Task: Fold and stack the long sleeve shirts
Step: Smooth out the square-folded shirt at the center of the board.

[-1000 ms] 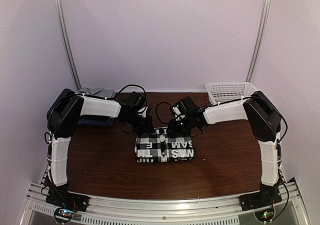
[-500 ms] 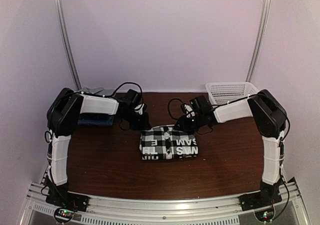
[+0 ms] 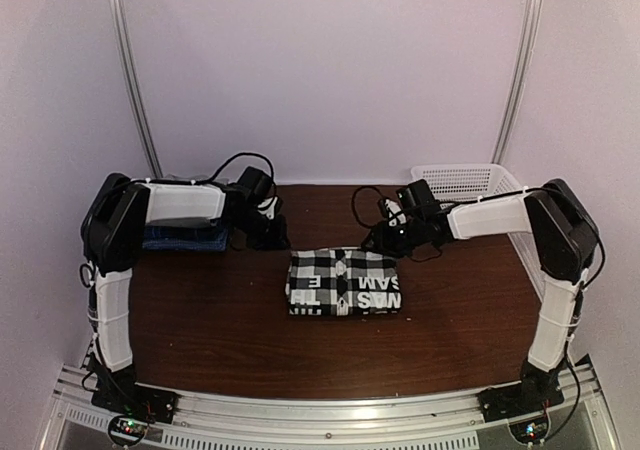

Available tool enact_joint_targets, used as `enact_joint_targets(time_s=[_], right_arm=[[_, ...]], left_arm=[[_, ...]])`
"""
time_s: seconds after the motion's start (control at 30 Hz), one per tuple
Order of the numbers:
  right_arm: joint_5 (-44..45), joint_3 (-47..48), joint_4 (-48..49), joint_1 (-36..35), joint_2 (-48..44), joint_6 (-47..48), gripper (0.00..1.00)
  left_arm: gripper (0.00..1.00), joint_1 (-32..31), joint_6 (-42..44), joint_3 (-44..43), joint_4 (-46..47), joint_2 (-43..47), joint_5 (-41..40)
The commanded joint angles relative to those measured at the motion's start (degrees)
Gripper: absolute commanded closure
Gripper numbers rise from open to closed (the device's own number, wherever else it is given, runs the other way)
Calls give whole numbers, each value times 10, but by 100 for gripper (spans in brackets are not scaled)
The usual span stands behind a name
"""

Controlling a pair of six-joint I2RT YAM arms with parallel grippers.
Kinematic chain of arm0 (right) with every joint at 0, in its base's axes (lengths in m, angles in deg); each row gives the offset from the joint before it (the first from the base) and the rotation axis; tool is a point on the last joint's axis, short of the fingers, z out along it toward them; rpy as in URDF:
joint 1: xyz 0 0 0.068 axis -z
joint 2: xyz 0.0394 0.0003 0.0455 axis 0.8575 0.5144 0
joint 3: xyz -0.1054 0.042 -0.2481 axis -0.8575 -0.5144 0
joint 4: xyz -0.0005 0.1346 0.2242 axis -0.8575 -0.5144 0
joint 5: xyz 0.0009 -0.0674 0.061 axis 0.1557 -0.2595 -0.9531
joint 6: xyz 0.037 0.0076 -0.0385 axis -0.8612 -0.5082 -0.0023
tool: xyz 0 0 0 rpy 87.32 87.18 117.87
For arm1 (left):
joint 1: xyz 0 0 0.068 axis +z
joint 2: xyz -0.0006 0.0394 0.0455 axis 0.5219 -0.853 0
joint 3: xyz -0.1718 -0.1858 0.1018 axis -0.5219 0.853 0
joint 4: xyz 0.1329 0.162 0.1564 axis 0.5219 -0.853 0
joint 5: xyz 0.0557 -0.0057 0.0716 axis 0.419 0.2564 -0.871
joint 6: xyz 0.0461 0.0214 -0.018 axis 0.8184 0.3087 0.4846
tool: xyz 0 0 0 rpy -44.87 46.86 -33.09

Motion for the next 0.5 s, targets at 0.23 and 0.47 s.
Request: enact_joint_targets(time_s=[0.23,0.47], right_arm=[[41,-134,17,-48,-159,1,59],[43,-244,63,-62,-226,-32,59]], left_arm=[[80,-52,-44,179,84,170,33],[79,-67,-82,273,173,201,78]])
